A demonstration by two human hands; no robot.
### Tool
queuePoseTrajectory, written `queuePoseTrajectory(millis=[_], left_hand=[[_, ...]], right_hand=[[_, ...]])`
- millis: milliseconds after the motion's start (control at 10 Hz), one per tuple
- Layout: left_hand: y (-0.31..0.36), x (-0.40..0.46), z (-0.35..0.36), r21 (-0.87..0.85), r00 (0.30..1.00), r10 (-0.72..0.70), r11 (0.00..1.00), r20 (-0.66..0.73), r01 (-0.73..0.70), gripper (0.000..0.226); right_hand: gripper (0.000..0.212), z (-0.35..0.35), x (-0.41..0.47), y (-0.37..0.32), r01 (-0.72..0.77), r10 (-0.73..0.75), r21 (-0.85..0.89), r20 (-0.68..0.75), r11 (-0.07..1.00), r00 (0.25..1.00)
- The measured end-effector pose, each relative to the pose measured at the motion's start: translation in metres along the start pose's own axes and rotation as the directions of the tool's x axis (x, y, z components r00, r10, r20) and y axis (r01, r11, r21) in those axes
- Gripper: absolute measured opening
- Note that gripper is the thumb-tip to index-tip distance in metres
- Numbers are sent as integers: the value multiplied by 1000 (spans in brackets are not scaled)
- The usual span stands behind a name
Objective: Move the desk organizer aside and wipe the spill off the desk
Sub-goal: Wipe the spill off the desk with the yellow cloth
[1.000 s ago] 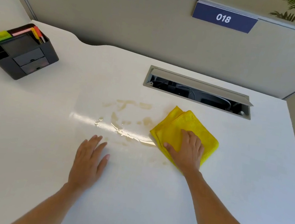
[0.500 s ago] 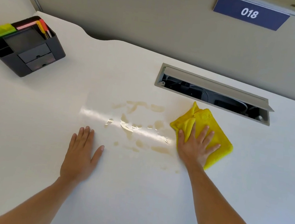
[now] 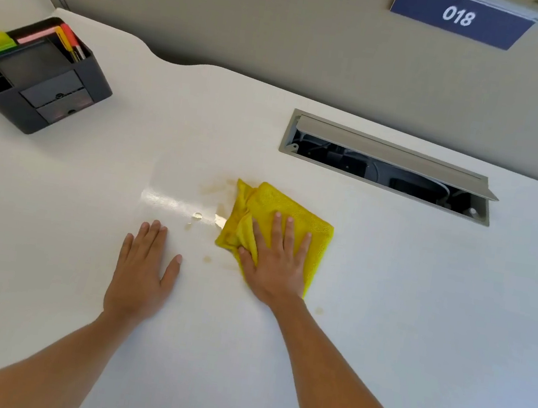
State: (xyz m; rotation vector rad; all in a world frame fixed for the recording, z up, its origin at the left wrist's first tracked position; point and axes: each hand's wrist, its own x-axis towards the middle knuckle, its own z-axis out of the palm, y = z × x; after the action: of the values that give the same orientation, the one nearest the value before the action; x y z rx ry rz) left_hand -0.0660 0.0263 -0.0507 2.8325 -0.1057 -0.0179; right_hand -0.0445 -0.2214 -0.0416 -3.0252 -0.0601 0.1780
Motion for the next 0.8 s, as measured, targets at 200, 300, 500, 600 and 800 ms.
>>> queuePoseTrajectory(millis=[200, 300, 500, 600, 800], left_hand=[[-2, 0, 1, 7, 1000, -6, 1000, 5, 6, 72], [-3, 0, 1, 7, 1000, -6, 1000, 2, 6, 71], [-2, 0, 2, 0, 1000, -2, 1000, -4, 2, 71], [-1, -1, 1, -2, 1000, 3, 1000, -10, -3, 71], [0, 0, -1, -2, 1000, 8, 1000, -19, -8, 72]], right_hand=[[60, -5, -17, 76, -124, 124, 1, -33, 992, 992], [61, -8, -39, 119, -356, 358, 50, -44, 933, 933], [63, -3, -74, 114, -602, 615, 150, -59, 784, 786], [63, -2, -81, 76, -601, 619, 171, -81, 781, 781], [66, 10, -98, 18, -310, 313, 59, -56, 949, 948]])
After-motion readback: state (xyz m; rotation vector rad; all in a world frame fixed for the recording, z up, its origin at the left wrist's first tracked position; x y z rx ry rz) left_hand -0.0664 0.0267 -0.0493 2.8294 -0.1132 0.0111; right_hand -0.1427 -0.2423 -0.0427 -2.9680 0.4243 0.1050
